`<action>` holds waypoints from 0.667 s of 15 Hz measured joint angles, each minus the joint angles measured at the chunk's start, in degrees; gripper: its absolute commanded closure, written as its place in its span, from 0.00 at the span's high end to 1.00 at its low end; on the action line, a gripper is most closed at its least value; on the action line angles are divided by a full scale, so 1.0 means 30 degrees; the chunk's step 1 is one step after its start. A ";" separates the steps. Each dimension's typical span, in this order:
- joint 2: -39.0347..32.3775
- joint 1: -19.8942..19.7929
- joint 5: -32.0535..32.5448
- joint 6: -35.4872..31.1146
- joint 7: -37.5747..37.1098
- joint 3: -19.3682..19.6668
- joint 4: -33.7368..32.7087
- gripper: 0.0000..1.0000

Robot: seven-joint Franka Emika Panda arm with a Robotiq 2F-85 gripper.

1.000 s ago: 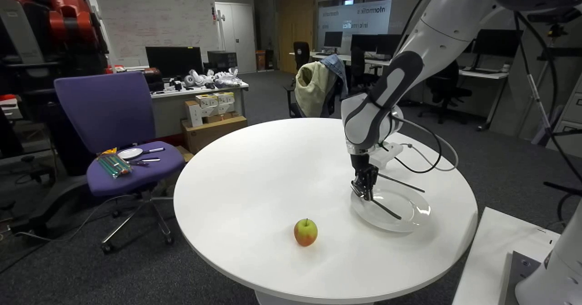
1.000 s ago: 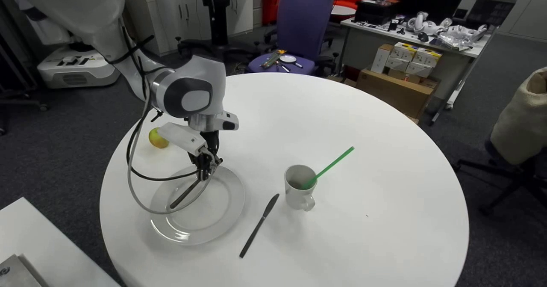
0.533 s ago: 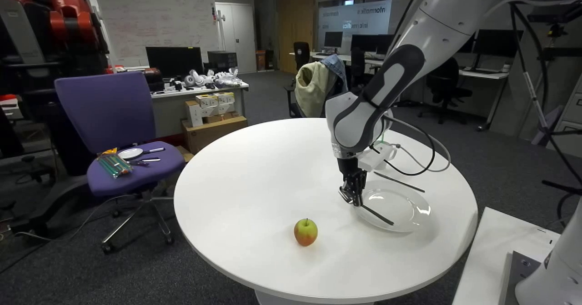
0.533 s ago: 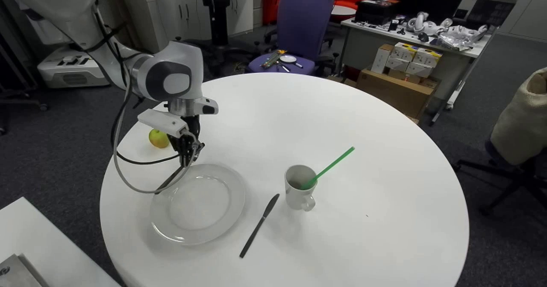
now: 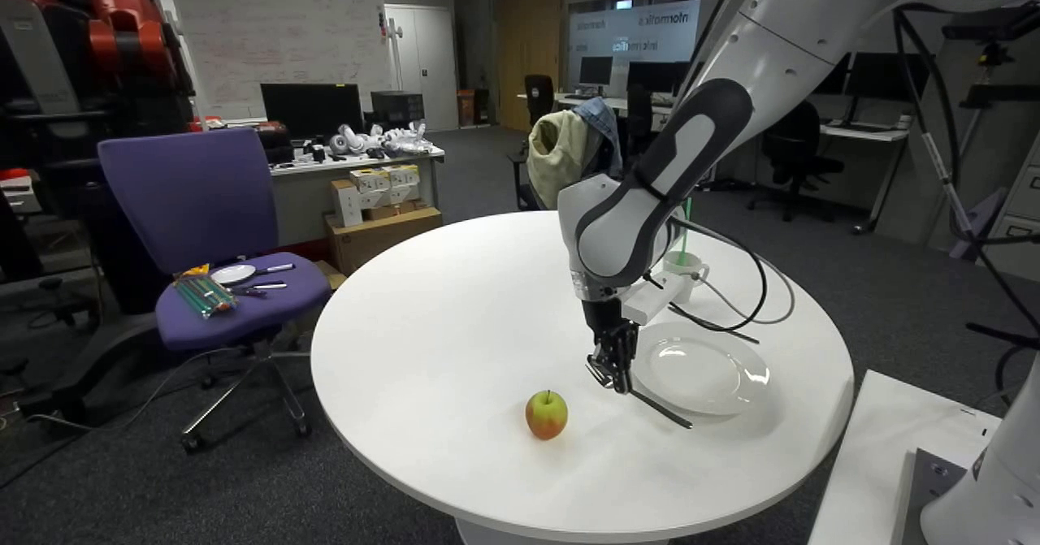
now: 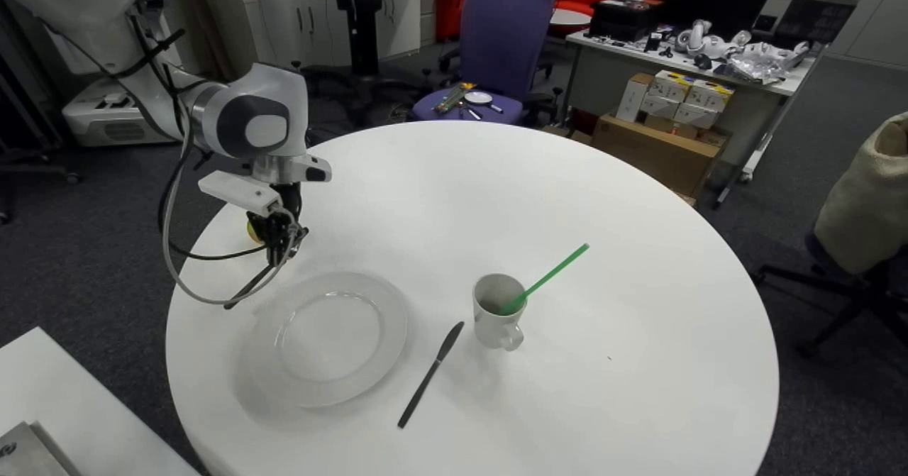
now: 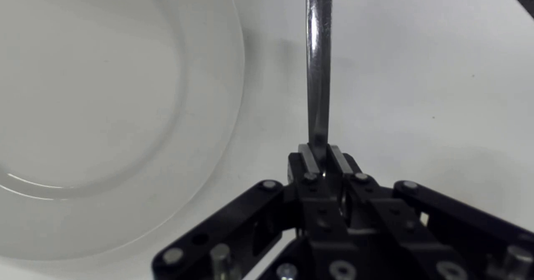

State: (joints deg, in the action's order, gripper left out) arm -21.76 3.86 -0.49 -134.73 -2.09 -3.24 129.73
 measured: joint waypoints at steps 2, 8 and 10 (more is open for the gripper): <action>-0.0085 -0.0040 -0.0696 -0.0002 0.0036 -0.0053 -0.0094 0.03; -0.0793 -0.0400 -0.1430 -0.0002 0.0065 0.0056 -0.0632 0.03; -0.1311 -0.0469 -0.1430 -0.0002 0.0065 0.0150 -0.0969 0.03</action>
State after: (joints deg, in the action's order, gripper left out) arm -25.69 2.46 -4.78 -134.74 -1.89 -2.79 126.82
